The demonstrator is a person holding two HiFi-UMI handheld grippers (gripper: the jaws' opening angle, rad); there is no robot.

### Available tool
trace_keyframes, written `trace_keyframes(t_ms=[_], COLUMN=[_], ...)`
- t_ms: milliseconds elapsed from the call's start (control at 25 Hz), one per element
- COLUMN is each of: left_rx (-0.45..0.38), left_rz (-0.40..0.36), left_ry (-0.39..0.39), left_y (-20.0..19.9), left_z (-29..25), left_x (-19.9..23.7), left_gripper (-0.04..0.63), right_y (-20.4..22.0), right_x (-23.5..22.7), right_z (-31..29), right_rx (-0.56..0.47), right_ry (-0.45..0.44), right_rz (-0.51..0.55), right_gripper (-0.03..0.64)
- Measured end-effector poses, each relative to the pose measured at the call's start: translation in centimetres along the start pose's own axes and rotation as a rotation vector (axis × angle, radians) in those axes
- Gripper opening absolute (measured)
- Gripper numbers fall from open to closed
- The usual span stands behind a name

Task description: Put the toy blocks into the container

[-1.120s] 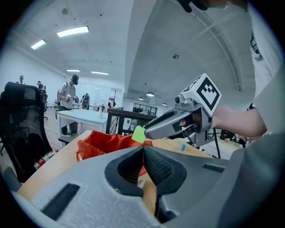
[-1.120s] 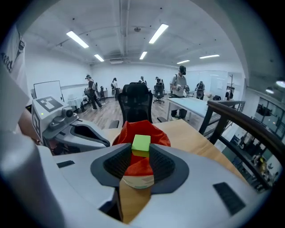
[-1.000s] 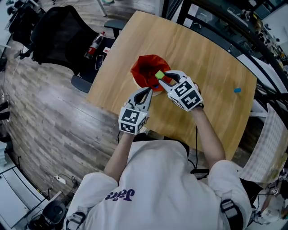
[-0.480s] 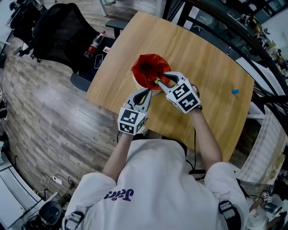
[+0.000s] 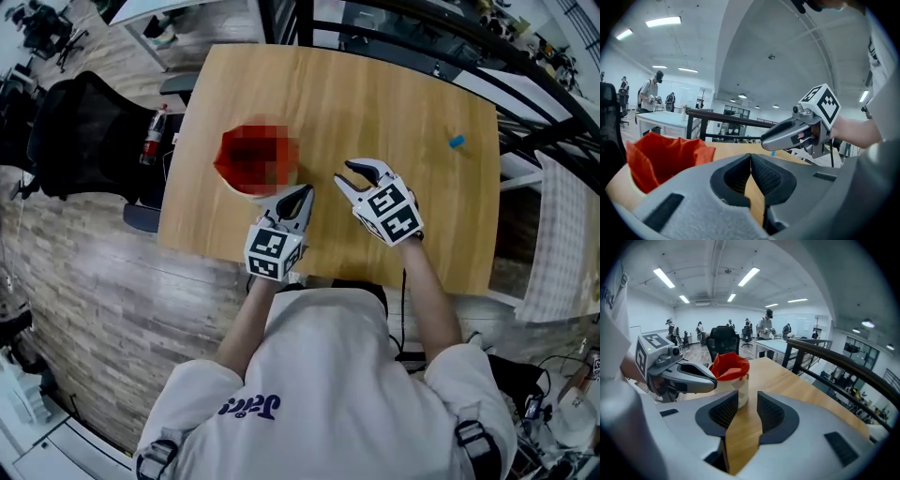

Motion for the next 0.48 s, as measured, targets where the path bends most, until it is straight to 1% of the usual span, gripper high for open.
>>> trace_keyframes(t_ms=[160,280,480], left_rx=[0.034,0.062,0.102], left_rz=[-0.031,-0.057,-0.093], left_ry=[0.086,0.154,0.247], left_y=[-0.8,-1.1,-1.7], left_z=[-3.7,-6.9,-12.4], left_x=[-2.9,-5.8,-9.9], left_gripper=[0.014,0.014,0.014], right_y=[4.3,8.4,15.4], right_x=[-3.0,-5.5,-9.9], right_z=[3.1,5.7,9.1], right_rx=[-0.019,-0.029,-0.011], right_ry=[0.089,0.161,0.285], right_rz=[-0.144,-0.269,-0.444], right_gripper=[0.133,0.133,0.133])
Point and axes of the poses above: the fingertips, and each gripper's own axes: z backward along the fingers, x to its left, y out of its underside, the point moved 5 cm from there along z, backward along the fingers, and after that the axes turned 8 degrees about x, right-handed, at the moved point
